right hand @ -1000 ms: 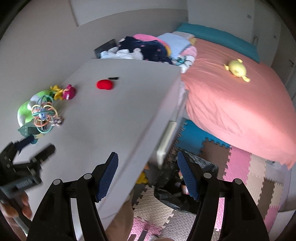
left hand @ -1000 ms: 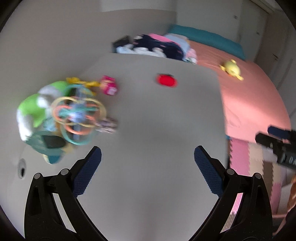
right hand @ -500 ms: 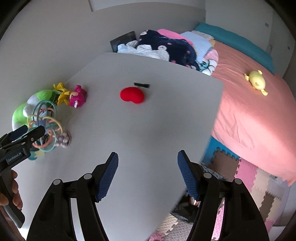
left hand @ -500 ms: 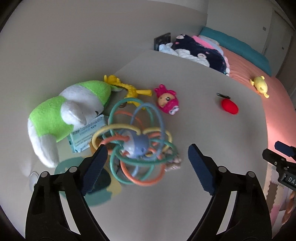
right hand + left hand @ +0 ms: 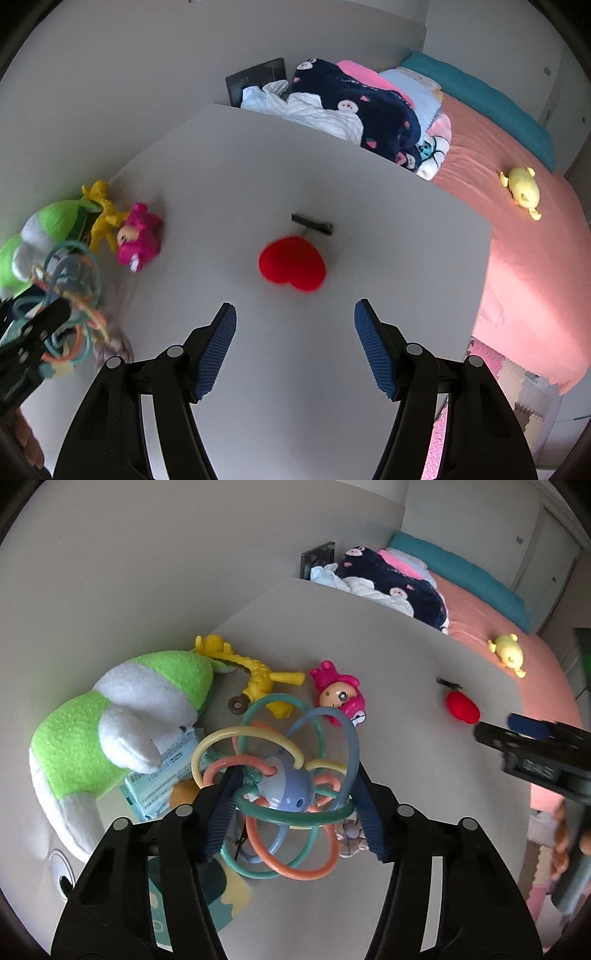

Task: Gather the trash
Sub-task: 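Grasp the rainbow ring rattle with left while right grasps the red heart plush, then carry rattle and heart plush over the trash bin and release both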

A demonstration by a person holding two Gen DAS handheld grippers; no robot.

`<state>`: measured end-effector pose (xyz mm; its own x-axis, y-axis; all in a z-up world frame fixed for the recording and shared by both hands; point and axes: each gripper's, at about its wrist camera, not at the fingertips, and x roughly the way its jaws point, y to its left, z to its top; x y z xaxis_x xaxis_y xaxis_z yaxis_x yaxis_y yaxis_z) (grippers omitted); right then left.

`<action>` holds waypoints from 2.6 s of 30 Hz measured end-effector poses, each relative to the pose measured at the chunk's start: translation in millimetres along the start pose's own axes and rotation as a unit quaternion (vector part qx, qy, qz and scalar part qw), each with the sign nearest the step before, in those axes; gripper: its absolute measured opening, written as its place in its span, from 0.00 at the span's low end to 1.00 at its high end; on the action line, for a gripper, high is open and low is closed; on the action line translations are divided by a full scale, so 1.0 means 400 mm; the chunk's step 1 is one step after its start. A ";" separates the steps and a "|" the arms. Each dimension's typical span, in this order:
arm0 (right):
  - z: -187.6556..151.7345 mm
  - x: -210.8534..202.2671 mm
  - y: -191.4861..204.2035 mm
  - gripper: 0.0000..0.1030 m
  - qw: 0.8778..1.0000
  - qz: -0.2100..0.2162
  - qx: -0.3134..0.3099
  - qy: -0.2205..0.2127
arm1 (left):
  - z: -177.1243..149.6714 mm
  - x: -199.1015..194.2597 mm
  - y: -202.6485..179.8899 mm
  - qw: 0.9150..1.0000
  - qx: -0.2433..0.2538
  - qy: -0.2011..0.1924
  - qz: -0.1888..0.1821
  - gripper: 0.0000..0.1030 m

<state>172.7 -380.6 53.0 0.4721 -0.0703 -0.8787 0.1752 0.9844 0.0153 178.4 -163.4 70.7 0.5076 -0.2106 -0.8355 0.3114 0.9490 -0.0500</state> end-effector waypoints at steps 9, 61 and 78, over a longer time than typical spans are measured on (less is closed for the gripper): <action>0.036 0.084 0.032 0.52 0.999 -0.035 -0.029 0.021 | -0.007 -0.001 0.075 0.997 -0.036 0.020 -0.066 0.53; -0.428 -0.357 -0.440 0.25 0.994 -0.021 0.097 -0.040 | -0.187 -0.306 -0.527 0.981 0.128 -0.056 -0.133 0.15; -0.541 -0.375 -0.606 0.25 0.988 -0.033 0.147 -0.032 | -0.220 -0.306 -0.708 0.970 0.170 -0.041 -0.167 0.15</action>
<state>-127.4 -573.7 77.8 0.5029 -0.1530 -0.8507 0.4463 0.8888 0.1041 -42.5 -385.6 138.9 0.3897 -0.5243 -0.7571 0.7098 0.6949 -0.1158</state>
